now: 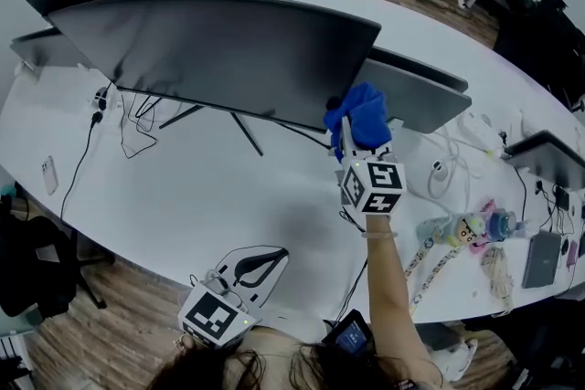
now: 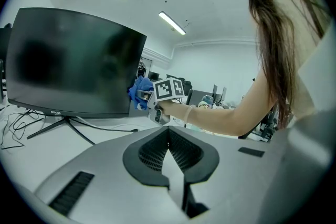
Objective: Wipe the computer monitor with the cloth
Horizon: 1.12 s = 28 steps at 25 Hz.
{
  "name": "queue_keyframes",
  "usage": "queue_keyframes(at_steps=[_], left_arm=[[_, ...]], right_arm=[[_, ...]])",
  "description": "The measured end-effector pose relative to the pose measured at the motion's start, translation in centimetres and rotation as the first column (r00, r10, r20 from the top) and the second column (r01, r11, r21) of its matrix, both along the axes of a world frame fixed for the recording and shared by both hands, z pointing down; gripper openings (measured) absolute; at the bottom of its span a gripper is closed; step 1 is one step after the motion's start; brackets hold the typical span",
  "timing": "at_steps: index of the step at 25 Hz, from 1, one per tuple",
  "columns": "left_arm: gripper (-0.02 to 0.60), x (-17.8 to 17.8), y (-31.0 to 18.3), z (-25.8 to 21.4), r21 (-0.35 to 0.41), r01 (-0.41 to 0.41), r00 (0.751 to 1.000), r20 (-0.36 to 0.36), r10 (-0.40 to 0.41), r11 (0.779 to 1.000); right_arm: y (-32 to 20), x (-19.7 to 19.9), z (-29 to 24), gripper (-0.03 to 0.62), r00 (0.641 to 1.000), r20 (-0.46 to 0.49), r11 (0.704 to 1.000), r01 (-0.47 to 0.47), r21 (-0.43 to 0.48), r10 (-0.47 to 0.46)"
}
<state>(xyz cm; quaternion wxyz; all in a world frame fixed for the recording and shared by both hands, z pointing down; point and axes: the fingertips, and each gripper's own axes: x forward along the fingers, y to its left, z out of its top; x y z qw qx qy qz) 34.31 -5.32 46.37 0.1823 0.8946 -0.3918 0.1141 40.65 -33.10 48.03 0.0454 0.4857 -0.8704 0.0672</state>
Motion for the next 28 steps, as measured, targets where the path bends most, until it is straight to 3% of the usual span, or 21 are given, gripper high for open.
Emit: queue_keyframes(at_steps=[28], left_arm=[[0.009, 0.1, -0.1, 0.6, -0.010, 0.035, 0.999, 0.002, -0.035, 0.999]], right_arm=[[-0.1, -0.2, 6.0, 0.086, 0.999, -0.053, 0.993, 0.004, -0.118, -0.010]])
